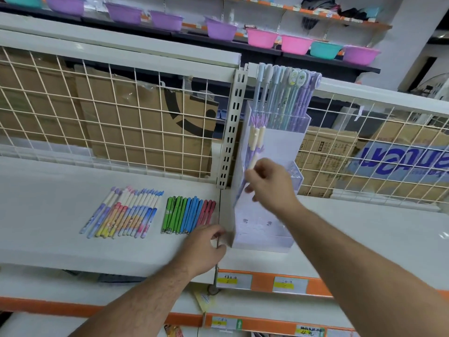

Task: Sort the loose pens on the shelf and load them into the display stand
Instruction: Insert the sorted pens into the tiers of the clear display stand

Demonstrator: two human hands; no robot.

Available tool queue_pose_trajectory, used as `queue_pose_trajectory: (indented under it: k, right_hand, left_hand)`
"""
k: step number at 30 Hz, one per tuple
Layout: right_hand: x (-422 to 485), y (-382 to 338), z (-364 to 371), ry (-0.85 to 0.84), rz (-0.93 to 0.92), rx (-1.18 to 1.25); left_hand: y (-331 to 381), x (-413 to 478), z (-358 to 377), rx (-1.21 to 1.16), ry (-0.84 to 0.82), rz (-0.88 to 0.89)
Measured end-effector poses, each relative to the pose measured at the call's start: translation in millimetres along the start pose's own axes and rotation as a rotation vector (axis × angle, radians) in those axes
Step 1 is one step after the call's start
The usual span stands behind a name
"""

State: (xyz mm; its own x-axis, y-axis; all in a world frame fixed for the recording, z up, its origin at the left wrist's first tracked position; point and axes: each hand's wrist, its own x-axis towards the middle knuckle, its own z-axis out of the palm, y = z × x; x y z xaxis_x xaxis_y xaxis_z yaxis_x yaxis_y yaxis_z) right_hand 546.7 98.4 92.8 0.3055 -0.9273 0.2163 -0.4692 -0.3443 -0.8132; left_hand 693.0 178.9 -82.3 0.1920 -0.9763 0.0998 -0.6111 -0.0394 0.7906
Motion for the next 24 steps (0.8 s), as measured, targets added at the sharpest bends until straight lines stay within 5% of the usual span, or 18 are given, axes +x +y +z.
queue_pose_trajectory:
  k: [8,24]
  right_hand:
    - [38.6,-23.4,-51.8,0.265,-0.053,0.074]
    - [54.2,-9.3,-29.3,0.114,-0.017,-0.178]
  left_hand:
    - [-3.8,0.9,-0.2,0.069,-0.024,0.013]
    - [-6.8,1.7,1.2,0.082,-0.021,0.032]
